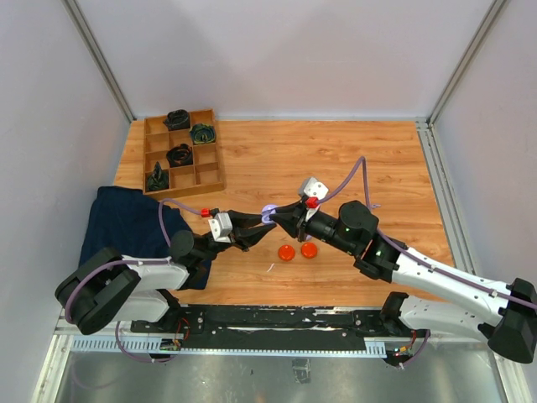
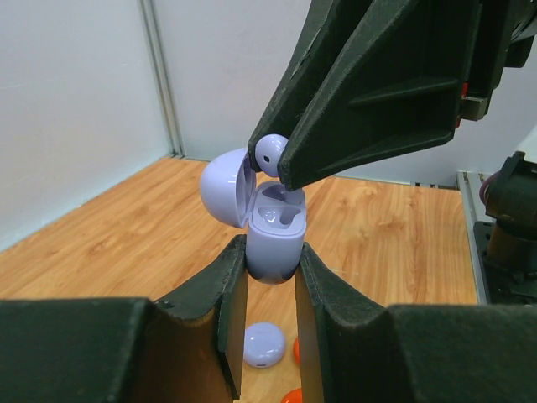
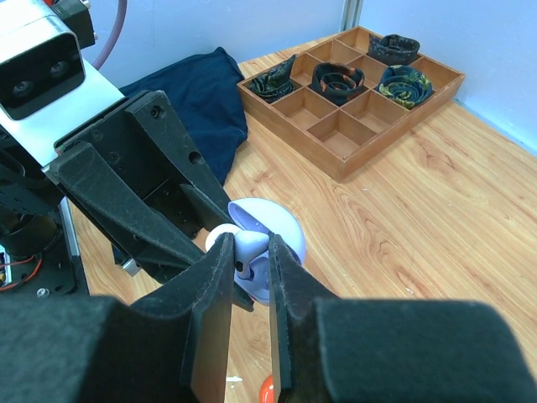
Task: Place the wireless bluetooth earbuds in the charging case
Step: Place the earbud in the charging case.
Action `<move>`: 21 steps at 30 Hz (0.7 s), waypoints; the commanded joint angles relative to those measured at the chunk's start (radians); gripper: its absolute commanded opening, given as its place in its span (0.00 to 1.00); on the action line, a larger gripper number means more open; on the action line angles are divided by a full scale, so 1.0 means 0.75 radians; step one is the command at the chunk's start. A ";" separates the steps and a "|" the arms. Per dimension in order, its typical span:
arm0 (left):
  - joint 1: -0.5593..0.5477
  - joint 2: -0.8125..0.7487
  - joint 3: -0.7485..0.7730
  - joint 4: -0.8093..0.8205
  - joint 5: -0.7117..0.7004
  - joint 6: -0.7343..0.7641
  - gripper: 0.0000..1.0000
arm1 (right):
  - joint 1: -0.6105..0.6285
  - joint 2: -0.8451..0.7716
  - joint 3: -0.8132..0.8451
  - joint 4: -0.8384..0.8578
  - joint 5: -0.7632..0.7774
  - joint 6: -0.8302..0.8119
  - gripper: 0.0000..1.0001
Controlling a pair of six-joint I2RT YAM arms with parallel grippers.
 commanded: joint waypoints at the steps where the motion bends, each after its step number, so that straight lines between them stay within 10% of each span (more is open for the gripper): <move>1: 0.009 0.002 0.006 0.116 -0.014 -0.001 0.00 | 0.025 0.005 -0.003 0.018 0.029 -0.014 0.17; 21: 0.009 -0.025 -0.035 0.066 -0.087 -0.019 0.00 | 0.022 -0.108 0.166 -0.358 0.132 -0.135 0.57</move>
